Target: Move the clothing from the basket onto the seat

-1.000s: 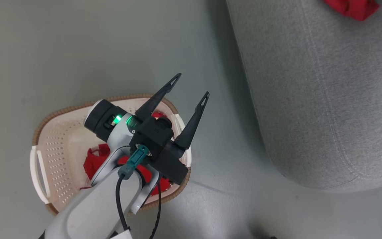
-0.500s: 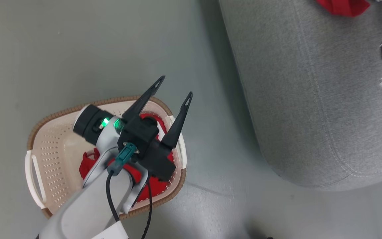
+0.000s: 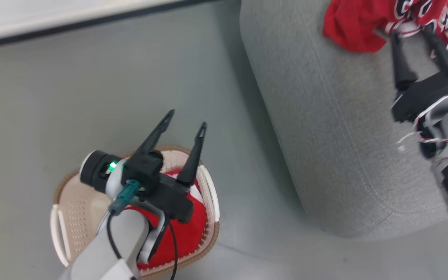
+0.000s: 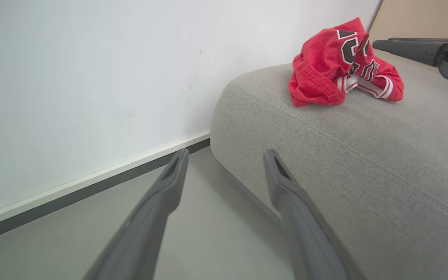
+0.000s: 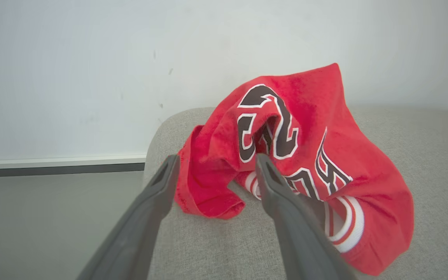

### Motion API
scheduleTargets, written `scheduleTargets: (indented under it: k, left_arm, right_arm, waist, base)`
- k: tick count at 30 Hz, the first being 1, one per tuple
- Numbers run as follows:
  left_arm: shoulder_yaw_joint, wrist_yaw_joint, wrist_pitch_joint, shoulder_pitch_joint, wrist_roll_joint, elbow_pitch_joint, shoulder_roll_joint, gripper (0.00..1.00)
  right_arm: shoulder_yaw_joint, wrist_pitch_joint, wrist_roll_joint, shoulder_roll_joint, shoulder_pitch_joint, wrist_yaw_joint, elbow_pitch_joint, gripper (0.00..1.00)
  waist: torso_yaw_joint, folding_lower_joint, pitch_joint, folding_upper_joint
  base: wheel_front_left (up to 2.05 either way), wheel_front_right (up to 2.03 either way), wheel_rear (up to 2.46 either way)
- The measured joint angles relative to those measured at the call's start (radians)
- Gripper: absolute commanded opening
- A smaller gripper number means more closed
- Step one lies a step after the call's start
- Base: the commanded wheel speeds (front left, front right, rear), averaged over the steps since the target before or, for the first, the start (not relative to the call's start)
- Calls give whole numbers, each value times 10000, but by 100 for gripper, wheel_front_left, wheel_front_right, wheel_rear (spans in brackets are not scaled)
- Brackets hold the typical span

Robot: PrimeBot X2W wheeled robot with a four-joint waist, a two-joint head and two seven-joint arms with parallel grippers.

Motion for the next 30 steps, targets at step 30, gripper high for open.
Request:
scheduleTargets:
  k: [30]
  left_arm:
    - [2968,180,-437,4693,-1034,447,81,100]
  right_arm:
    - [-339,-25,-393,1026,6748,-1459,-4619,100]
  waist:
    - [1523,0,-4450,-2]
  base:
    - [0,0,0]
